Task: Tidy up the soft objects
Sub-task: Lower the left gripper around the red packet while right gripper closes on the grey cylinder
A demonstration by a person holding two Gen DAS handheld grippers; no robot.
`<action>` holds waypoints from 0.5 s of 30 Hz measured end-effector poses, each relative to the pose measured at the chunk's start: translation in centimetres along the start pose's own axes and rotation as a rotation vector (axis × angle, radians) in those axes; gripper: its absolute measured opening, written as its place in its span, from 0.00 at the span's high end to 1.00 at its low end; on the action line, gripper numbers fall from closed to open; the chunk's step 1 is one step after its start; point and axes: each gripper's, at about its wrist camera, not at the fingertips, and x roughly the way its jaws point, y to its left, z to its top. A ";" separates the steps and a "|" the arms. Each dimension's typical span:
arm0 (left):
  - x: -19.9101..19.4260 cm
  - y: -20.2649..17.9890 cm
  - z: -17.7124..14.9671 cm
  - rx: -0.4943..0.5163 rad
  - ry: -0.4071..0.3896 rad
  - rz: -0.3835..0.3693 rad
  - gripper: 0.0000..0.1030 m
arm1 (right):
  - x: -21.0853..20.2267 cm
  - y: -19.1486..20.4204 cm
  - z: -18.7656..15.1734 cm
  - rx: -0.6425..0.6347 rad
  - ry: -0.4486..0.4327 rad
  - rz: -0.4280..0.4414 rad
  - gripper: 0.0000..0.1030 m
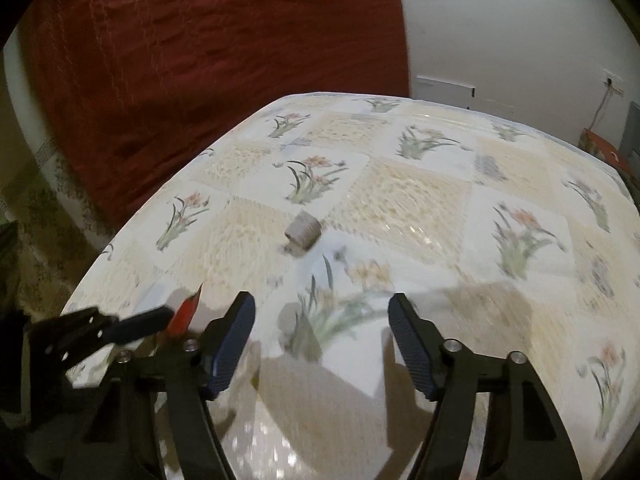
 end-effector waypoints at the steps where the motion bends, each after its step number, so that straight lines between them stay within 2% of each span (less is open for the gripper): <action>1: -0.1 0.1 0.0 -0.006 -0.001 -0.003 0.60 | 0.5 0.0 0.4 -0.003 0.004 0.006 0.39; 7: -0.3 0.6 -0.1 -0.036 -0.007 -0.012 0.60 | 2.9 0.8 2.5 -0.041 0.005 0.012 0.43; 15: -0.5 0.9 -0.1 -0.058 -0.012 -0.015 0.60 | 5.1 1.7 3.5 -0.105 0.019 -0.020 0.50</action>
